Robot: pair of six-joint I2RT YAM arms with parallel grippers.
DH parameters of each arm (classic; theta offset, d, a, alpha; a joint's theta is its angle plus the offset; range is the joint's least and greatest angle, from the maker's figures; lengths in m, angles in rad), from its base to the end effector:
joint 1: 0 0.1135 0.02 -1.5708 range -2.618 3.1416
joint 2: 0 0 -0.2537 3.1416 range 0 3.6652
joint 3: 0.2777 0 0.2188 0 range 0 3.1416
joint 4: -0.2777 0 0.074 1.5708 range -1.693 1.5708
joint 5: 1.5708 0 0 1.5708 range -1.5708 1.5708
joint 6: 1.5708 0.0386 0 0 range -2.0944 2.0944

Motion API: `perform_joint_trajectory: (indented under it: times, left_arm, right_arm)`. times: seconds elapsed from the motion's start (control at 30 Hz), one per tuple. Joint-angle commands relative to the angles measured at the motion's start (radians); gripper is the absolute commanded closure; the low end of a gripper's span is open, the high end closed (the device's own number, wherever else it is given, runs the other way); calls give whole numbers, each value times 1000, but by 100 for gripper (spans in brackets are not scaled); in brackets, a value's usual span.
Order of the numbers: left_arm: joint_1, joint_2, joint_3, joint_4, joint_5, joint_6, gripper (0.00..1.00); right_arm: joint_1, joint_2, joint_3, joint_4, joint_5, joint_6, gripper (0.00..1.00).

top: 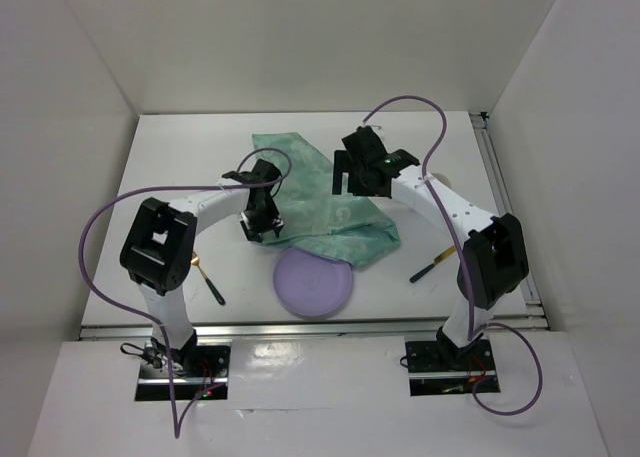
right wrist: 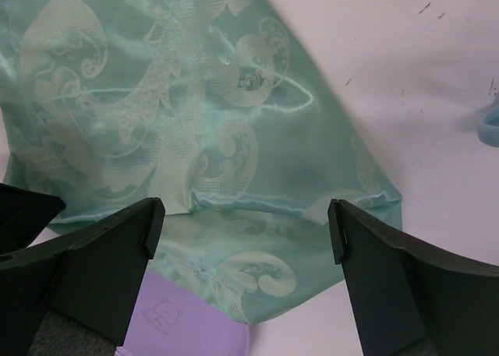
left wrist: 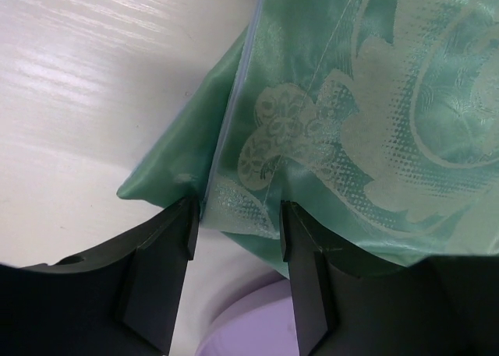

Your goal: Set the dinner table for one person

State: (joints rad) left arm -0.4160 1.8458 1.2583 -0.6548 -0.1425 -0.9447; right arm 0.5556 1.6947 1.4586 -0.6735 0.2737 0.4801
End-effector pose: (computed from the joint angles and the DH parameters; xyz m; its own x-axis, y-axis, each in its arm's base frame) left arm 0.3073 -0.1297 0.1848 -0.7975 -0.5246 -0.2980 -0.4917 0.8514 -0.1827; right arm 0.2929 0.1695 0.2866 -0.7641 0.0490 -0.6432 -0.0156 0.9954 0.0944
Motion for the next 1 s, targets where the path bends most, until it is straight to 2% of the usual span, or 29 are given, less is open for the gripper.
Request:
perform_joint_trajectory:
  times: [0.0, 0.27, 0.33, 0.43, 0.47, 0.57, 0.77, 0.83, 0.9, 0.97]
  left_arm:
    - [8, 18, 3, 26, 26, 18, 38]
    - [8, 56, 46, -2, 54, 47, 62]
    - [8, 27, 55, -14, 54, 47, 70]
    - [8, 7, 84, -40, 38, 58, 76]
    - [8, -8, 93, -52, 38, 58, 86]
    - [8, -32, 134, -100, 17, 69, 100]
    - [8, -60, 300, -204, -49, 138, 100]
    - [8, -60, 375, -229, -83, 171, 100]
    - [8, -31, 514, -278, -108, 230, 100]
    - [8, -1, 613, -318, -117, 273, 100]
  right_arm:
    - [-5, -15, 26, -32, 27, 9, 0]
    - [-5, 22, 66, -70, 76, 20, 0]
    - [-5, 33, 75, -81, 76, 20, 0]
    - [-5, 33, 75, -81, 76, 20, 0]
    - [-5, 33, 75, -81, 76, 20, 0]
    - [-5, 33, 75, -81, 67, 20, 0]
    - [-43, 28, 40, -95, 58, 91, 0]
    - [-69, -42, -79, -52, 36, 101, 0]
    - [-118, -125, -198, -5, -37, 120, 0]
    - [-144, -173, -265, 17, -86, 150, 0]
